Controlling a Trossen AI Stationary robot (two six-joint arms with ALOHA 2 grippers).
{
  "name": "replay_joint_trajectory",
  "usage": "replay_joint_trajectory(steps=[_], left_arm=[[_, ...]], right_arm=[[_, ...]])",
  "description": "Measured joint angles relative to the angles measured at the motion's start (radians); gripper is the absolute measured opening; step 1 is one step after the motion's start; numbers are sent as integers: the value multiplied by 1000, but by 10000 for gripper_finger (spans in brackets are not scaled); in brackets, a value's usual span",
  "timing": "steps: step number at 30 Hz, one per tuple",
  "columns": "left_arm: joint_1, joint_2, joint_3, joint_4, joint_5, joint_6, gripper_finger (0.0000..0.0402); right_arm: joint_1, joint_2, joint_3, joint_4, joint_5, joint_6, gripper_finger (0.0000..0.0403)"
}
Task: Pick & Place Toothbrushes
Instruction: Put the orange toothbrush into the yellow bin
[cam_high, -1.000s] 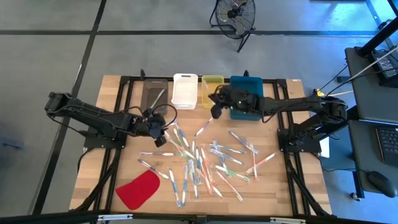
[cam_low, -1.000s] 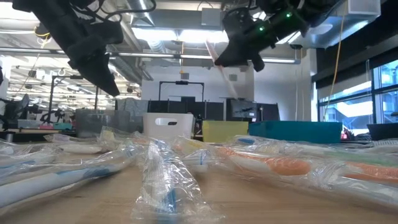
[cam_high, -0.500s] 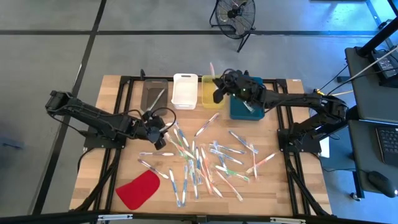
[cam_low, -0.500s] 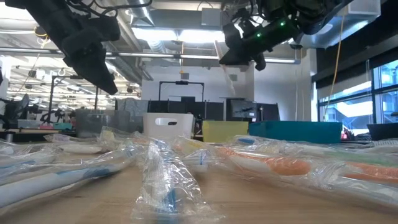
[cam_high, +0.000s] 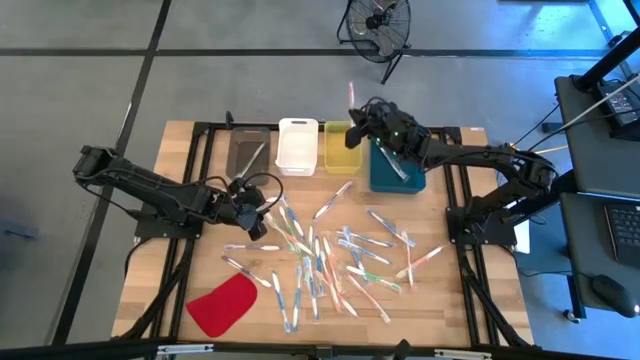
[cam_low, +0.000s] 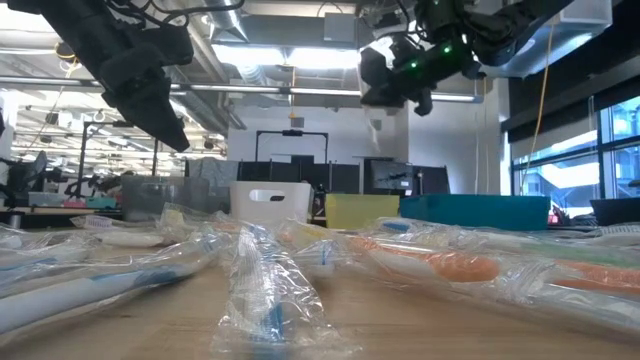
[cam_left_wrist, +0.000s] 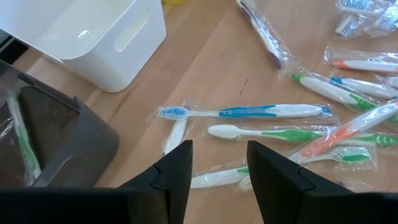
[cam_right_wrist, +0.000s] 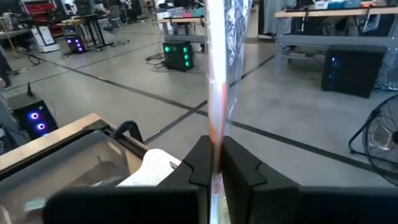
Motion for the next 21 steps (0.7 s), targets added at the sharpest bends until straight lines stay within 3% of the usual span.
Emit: replay_joint_trajectory(steps=[6,15,21], left_arm=[[0,0,0,0,-2,-1,148],[0,0,0,0,-16,-6,148],[0,0,0,1,-16,-6,148]], right_arm=[[-15,0,1,-29,-37,66,28],[-35,13,185,-367,-61,62,22],[-35,88,262,-478,-88,74,29]])
